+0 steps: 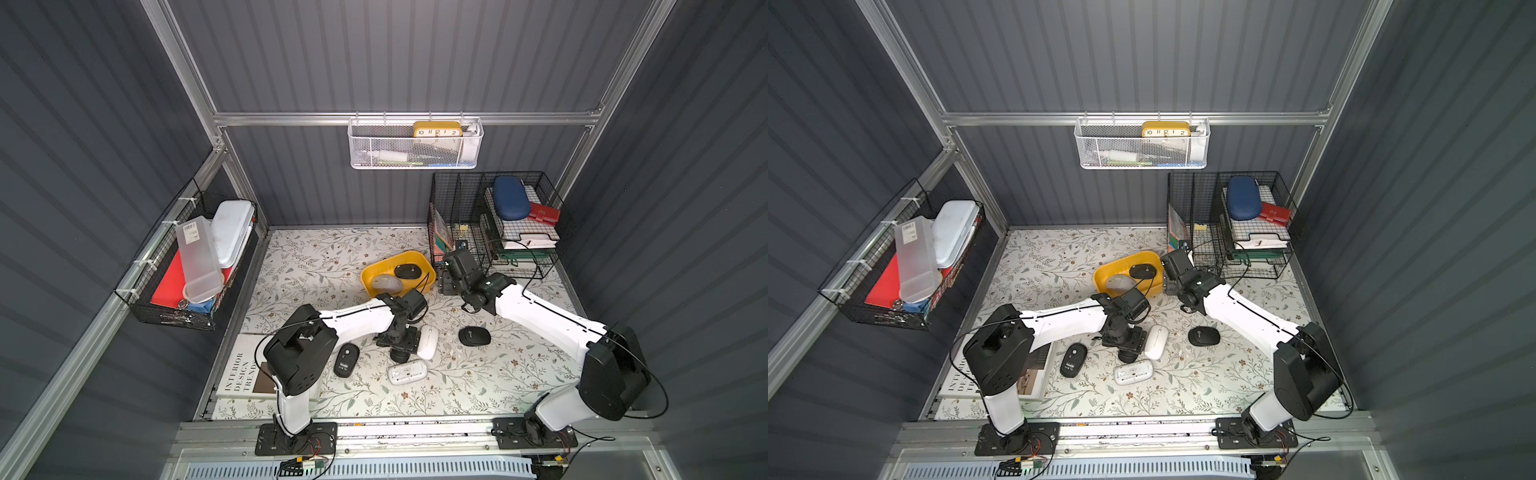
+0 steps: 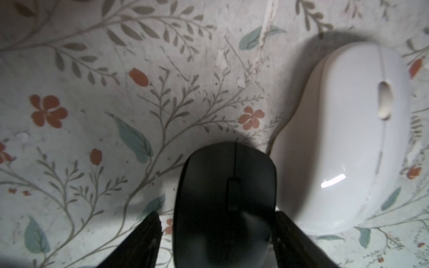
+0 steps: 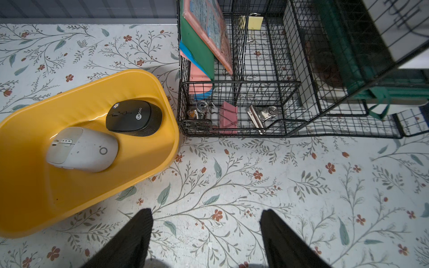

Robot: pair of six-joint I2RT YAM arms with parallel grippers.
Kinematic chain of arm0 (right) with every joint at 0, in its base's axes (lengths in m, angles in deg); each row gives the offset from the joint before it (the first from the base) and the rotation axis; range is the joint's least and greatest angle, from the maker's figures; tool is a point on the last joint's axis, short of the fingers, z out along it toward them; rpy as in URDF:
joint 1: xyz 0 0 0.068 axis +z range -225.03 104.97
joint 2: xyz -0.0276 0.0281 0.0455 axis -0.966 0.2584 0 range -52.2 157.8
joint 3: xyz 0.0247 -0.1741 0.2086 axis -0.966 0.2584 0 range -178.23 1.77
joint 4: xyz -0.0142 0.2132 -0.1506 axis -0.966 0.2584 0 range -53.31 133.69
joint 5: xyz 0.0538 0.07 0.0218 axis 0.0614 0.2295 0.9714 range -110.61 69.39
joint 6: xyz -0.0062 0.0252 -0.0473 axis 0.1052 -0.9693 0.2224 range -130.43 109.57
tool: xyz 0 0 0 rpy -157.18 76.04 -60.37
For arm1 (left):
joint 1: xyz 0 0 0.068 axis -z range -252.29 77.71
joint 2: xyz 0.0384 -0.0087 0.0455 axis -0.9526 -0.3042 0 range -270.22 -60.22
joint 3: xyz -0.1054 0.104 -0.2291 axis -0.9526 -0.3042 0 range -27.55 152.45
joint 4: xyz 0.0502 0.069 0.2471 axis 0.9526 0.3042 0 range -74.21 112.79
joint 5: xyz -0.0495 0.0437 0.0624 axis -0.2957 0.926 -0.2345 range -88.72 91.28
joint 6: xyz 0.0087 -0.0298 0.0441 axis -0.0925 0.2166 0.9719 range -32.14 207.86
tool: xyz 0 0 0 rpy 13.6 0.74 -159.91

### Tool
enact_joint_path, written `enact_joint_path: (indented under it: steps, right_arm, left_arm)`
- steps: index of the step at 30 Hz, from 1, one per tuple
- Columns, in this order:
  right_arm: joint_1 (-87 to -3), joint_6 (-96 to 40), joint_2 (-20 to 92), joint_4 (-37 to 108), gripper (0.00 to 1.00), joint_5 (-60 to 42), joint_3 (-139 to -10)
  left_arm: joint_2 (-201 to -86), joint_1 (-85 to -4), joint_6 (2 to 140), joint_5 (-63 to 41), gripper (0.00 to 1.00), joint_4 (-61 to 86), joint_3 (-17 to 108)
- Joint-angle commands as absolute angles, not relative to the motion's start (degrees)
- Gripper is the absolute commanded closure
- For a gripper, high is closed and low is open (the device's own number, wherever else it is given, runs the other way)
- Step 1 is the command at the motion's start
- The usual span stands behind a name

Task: Put the mouse in the storage box
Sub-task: Pick up the mouse from the center of the board.

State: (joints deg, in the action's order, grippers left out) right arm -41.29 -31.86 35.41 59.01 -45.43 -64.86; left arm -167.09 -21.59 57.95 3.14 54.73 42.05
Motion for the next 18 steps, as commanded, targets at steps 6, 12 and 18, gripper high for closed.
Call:
enact_joint_path:
  steps: [6,12,18]
  right_arm:
    - [-41.5,-31.9,34.7,59.4,0.22,-47.0,-64.1]
    - [-41.6,-31.9,34.1,59.8,0.22,-47.5,-64.0]
    - [-41.6,-31.4,32.8,60.1,0.22,-49.9,-63.4]
  left_arm:
    - [-169.3,-21.3,58.9,6.7,0.37,56.4,44.7]
    - [-168.7,-21.4,56.9,7.0,0.5,57.0,47.3]
    - [-165.9,-23.9,58.8,7.3,0.51,61.2,54.7]
